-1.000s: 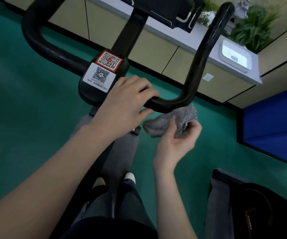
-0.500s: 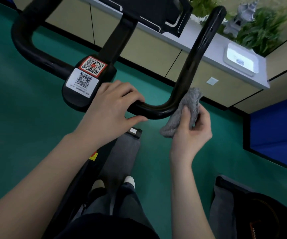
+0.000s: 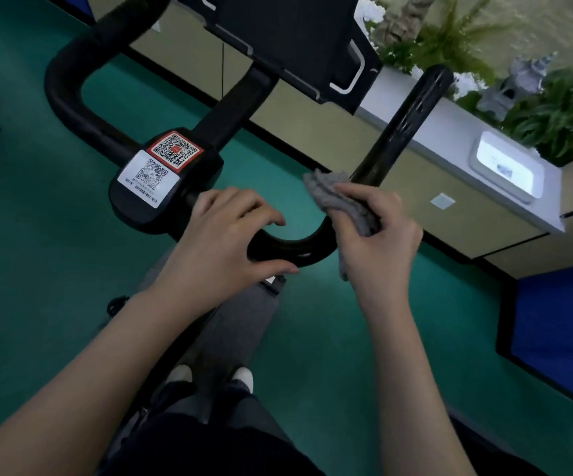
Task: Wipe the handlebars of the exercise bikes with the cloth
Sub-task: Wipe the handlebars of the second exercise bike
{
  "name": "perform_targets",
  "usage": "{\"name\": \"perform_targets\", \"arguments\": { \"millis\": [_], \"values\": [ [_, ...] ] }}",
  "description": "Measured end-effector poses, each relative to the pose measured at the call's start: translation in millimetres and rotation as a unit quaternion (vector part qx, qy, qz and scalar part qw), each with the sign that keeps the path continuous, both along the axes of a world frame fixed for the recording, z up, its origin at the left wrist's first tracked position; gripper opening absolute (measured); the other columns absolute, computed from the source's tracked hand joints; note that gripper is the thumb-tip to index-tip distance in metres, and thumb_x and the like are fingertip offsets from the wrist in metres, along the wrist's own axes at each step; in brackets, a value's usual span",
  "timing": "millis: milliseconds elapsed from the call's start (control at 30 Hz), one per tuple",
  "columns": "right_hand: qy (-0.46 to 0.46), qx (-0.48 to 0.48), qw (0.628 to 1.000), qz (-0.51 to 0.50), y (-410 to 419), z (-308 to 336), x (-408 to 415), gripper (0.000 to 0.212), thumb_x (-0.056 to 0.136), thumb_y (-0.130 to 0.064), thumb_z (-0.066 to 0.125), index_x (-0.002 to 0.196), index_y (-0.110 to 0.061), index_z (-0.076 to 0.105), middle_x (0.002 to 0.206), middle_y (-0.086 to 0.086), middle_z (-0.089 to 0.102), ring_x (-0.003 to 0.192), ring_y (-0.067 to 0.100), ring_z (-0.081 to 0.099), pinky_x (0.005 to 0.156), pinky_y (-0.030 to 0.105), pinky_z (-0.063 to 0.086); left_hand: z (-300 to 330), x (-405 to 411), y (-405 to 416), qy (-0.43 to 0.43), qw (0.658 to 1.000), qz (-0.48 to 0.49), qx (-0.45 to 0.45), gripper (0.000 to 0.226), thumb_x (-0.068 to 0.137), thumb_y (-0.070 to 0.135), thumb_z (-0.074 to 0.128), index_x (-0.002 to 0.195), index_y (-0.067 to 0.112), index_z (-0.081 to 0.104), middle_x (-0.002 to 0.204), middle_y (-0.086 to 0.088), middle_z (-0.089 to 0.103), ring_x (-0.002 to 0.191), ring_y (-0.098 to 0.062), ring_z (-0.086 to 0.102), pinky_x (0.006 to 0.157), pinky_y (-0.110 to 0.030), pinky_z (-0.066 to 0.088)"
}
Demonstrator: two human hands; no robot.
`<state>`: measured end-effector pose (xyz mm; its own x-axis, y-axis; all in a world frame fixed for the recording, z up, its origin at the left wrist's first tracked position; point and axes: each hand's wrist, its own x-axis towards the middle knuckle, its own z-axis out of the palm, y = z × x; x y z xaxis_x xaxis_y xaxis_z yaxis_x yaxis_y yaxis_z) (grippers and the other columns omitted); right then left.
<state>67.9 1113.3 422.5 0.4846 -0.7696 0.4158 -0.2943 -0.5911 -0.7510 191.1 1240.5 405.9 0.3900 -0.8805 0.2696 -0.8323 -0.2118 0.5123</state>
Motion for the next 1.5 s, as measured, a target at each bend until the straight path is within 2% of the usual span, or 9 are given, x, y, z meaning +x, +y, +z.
{"name": "perform_targets", "arguments": {
  "millis": [67,167,400,500,733,900,1067,1200,1500],
  "values": [
    [0.041,-0.035,0.997,0.050,-1.0,1.5,-0.3,0.025,0.073,-0.001,0.073,0.092,-0.017,0.073,0.084,-0.024,0.060,0.089,0.013,0.061,0.079,0.012,0.045,0.5,-5.3,-5.3,0.005,1.000,0.001,0.000,0.048,0.066,0.055,0.075,0.095,0.018,0.067,0.092,0.005,0.060,0.093,-0.018,0.056,0.091,-0.035,0.028],
    [0.072,-0.068,0.991,0.090,-6.9,0.4,-4.0,0.022,0.074,0.001,0.073,0.092,-0.012,0.073,0.085,-0.014,0.061,0.088,0.016,0.058,0.079,0.012,0.043,0.2,-9.0,-8.1,0.029,1.000,0.008,0.007,0.042,0.067,0.059,0.067,0.087,0.023,0.068,0.086,0.012,0.060,0.088,-0.012,0.056,0.091,-0.035,0.027],
    [0.069,-0.055,0.994,0.060,-50.4,8.7,4.5,0.018,0.080,-0.009,0.072,0.098,-0.012,0.073,0.088,-0.012,0.060,0.088,0.012,0.055,0.077,0.002,0.035,0.3,-9.9,-8.3,0.081,0.996,0.031,0.002,0.042,0.063,0.063,0.067,0.083,0.027,0.071,0.086,0.015,0.062,0.087,-0.006,0.055,0.096,-0.028,0.021],
    [0.074,-0.046,0.995,0.046,-64.5,16.5,10.6,0.020,0.081,-0.010,0.071,0.100,-0.013,0.073,0.089,-0.013,0.060,0.090,0.014,0.058,0.077,0.002,0.035,0.0,-10.4,-8.2,0.089,0.996,0.032,0.002,0.044,0.063,0.065,0.068,0.083,0.027,0.071,0.086,0.014,0.063,0.088,-0.008,0.056,0.097,-0.028,0.021],
    [0.111,-0.099,0.976,0.161,-37.0,7.8,4.2,0.022,0.077,0.000,0.074,0.095,-0.011,0.074,0.087,-0.003,0.069,0.087,0.018,0.056,0.076,0.007,0.040,2.6,-8.5,-7.9,0.088,0.996,0.024,0.014,0.045,0.063,0.067,0.063,0.084,0.028,0.071,0.087,0.016,0.062,0.087,-0.005,0.055,0.095,-0.028,0.023],
    [0.091,-0.112,0.985,0.091,-62.2,11.9,9.0,0.017,0.081,-0.005,0.072,0.098,-0.007,0.073,0.089,-0.006,0.065,0.089,0.017,0.054,0.079,0.004,0.035,8.3,-6.5,-12.0,0.057,0.998,-0.006,0.037,0.053,0.071,0.071,0.048,0.094,0.029,0.070,0.092,0.017,0.062,0.092,-0.005,0.056,0.097,-0.029,0.028],
    [0.078,-0.117,0.990,-0.006,-87.2,18.1,18.3,0.017,0.083,-0.006,0.069,0.100,-0.005,0.072,0.093,0.000,0.068,0.091,0.016,0.053,0.077,0.002,0.033,17.2,-11.1,-37.9,0.021,0.999,-0.038,0.026,0.048,0.081,0.056,0.059,0.110,0.019,0.067,0.099,0.006,0.064,0.093,-0.017,0.059,0.086,-0.038,0.044],
    [0.029,-0.099,0.995,-0.015,-71.7,13.9,12.0,0.015,0.080,-0.002,0.070,0.094,-0.006,0.071,0.090,-0.009,0.063,0.087,0.015,0.056,0.077,0.004,0.036,19.3,-14.3,-57.0,0.020,0.996,-0.067,0.048,0.050,0.083,0.051,0.058,0.119,0.016,0.061,0.105,0.002,0.062,0.098,-0.019,0.056,0.085,-0.034,0.040],
    [-0.128,0.041,0.975,-0.177,-52.1,-14.4,12.9,0.018,0.085,-0.001,0.062,0.095,-0.016,0.058,0.092,0.008,0.062,0.087,0.018,0.060,0.078,0.033,0.051,12.3,-11.3,-60.4,0.075,0.993,-0.078,0.043,0.055,0.082,0.055,0.048,0.124,0.020,0.056,0.108,0.005,0.060,0.099,-0.015,0.055,0.086,-0.033,0.042]
  ]
}}
